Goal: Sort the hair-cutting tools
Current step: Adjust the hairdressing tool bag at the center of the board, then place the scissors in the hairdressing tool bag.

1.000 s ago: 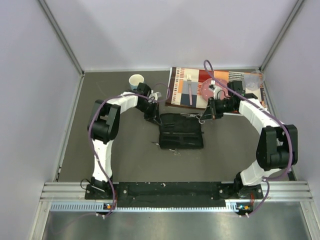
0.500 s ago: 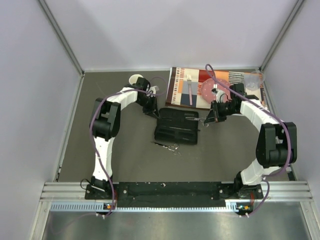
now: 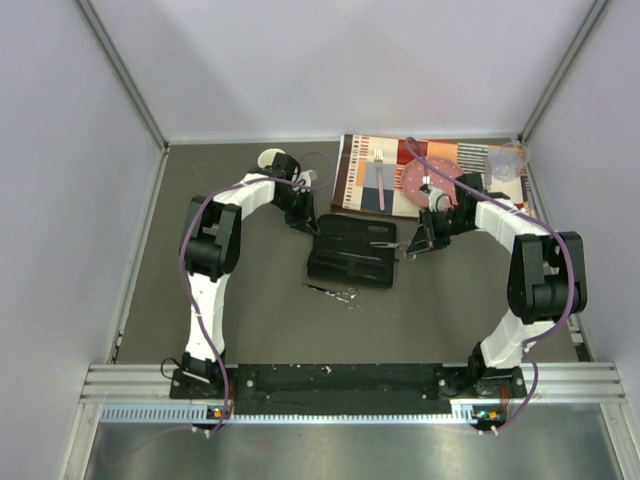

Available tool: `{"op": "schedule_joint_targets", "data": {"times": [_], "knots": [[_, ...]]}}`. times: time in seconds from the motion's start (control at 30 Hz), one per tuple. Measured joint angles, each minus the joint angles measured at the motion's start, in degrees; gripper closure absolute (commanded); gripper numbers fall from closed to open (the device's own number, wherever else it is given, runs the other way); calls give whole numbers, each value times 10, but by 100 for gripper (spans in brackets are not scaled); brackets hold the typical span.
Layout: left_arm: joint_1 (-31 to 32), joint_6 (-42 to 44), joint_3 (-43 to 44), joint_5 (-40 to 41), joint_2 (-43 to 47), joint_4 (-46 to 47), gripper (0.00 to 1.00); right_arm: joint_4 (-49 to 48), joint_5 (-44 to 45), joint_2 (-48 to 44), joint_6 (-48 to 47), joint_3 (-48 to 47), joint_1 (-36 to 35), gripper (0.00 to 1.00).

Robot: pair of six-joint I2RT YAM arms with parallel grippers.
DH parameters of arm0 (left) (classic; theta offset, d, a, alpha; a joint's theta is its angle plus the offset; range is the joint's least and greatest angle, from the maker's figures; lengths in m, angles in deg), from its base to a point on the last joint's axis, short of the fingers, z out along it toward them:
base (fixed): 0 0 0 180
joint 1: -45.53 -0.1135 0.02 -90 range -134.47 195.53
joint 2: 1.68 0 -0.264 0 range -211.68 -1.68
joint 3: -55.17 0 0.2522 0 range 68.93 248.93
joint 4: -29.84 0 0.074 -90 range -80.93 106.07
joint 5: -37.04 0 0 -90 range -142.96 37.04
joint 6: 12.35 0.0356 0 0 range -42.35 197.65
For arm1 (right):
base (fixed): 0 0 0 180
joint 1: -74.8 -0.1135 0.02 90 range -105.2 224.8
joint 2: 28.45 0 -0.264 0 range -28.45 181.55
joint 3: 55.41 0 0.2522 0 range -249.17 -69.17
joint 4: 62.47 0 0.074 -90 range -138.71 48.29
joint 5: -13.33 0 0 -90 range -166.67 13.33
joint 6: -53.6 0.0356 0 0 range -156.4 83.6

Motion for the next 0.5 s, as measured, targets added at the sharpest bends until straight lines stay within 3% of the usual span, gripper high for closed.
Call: {"op": "schedule_joint_targets", "data": {"times": [0.5], "knots": [[-1,-1,0,-4,-1,0,93,-51,-38,30,10,-1,0,100]]}}
